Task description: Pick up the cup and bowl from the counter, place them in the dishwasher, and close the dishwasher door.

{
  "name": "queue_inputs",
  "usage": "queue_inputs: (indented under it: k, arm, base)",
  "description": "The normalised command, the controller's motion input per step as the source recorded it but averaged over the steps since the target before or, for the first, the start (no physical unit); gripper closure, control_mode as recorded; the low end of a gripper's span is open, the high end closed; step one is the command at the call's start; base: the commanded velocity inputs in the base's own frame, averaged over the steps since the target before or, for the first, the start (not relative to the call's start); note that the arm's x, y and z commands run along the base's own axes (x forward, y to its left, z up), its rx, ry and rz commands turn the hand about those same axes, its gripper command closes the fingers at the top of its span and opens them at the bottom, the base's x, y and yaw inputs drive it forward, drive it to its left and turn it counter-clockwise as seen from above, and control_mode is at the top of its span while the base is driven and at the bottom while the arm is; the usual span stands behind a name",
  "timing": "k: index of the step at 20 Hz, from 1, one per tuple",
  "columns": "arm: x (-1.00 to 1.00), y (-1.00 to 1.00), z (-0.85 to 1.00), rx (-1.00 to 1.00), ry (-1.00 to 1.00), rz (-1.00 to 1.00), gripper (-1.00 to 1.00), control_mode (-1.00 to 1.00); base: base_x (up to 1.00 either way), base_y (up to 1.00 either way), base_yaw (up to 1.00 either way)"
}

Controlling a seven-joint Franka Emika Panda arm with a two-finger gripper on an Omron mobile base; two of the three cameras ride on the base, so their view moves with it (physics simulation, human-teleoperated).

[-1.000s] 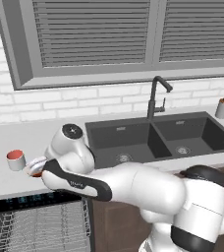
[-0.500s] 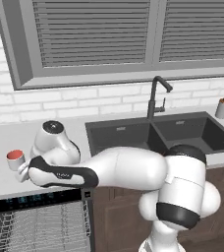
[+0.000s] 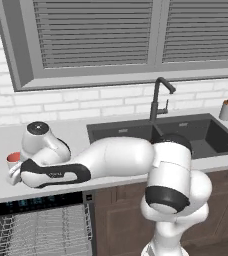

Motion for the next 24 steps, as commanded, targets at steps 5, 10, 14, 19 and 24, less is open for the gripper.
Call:
queue_inputs:
  k: [5,10,14,19,24]
  arm:
    - [0.34,0.01,-0.07,0.0,0.01,0.0,-1.0,-1.0]
    - [0.36,0.16,-0.22,-0.03,0.0,0.0,-1.0,-1.0]
    - [0.13,0.39,-0.13,-0.08,0.0,0.0,-1.0,-1.0]
    - [0.19,0.31,0.0,-0.04,0.01,0.0,-1.0,-1.0]
    - [0.25,0.0,0.0,0.0,0.0,0.02,-1.0,-1.0]
  base:
    - [0.0,0.0,0.0]
    - [0.0,0.0,0.0]
    - [0.0,0.0,0.0]
    - [0.0,0.0,0.0]
    - [0.0,0.0,0.0]
